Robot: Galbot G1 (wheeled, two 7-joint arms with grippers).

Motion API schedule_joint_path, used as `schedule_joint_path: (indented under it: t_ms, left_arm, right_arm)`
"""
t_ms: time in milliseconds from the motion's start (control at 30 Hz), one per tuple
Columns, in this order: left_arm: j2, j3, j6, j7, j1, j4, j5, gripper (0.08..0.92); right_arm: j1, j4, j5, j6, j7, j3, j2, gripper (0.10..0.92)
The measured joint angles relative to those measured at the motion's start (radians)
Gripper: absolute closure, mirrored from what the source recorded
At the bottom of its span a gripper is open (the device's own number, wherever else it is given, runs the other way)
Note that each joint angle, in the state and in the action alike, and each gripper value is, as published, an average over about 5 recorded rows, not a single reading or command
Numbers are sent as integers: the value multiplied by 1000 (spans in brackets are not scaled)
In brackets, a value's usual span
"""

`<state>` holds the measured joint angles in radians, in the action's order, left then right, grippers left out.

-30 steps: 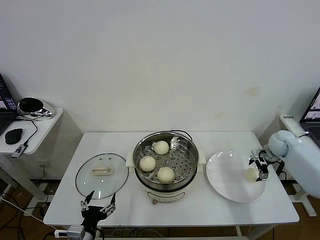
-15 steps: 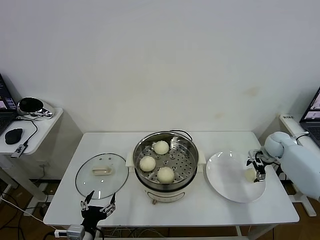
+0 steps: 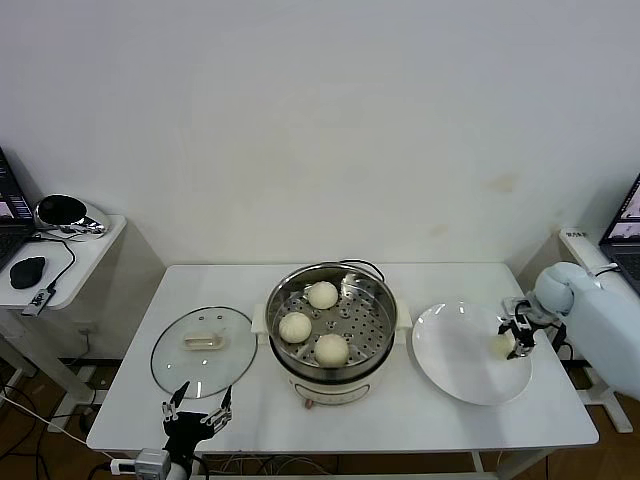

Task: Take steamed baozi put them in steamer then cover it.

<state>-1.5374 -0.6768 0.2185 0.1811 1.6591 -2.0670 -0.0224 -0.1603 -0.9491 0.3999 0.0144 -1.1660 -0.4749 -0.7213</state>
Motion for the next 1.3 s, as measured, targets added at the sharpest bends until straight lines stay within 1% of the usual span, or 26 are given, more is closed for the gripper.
schedule_joint_path:
  t_ms: [133,300,633,800,967,1133,1300]
  left_arm:
    - [-1,5,-2,-2,-6,0,-10,177]
    - [6,8,-10,-4,-7,-2,-25,177]
    - [23,-3,-18,-10,-18,-19,-41,177]
    - [32,-9,-21,-12,-19,-32,-41,177]
    - [37,-10,-24,-13,-15,-46,-39,177]
    - [35,-19,-24,-14,-16,-61,-28,177]
    - [37,-26,-25,-15,-9,-75,-21,177]
  right_arm:
    - [25,-20,-39,-19,-12,-17,14,431]
    - [104,-73,-128,-62,-39,-94,41,431]
    - [396,-216,-407,-190,-100,-368,29,431]
    - [562,-251,-556,-254,-123,-518,-30,431]
    - [691,-254,-677,-301,-139,-637,-118,431]
    - [760,-232,-758,-333,-146,-717,-223,431]
    - [784,-207,-802,-355,-147,-771,-321,431]
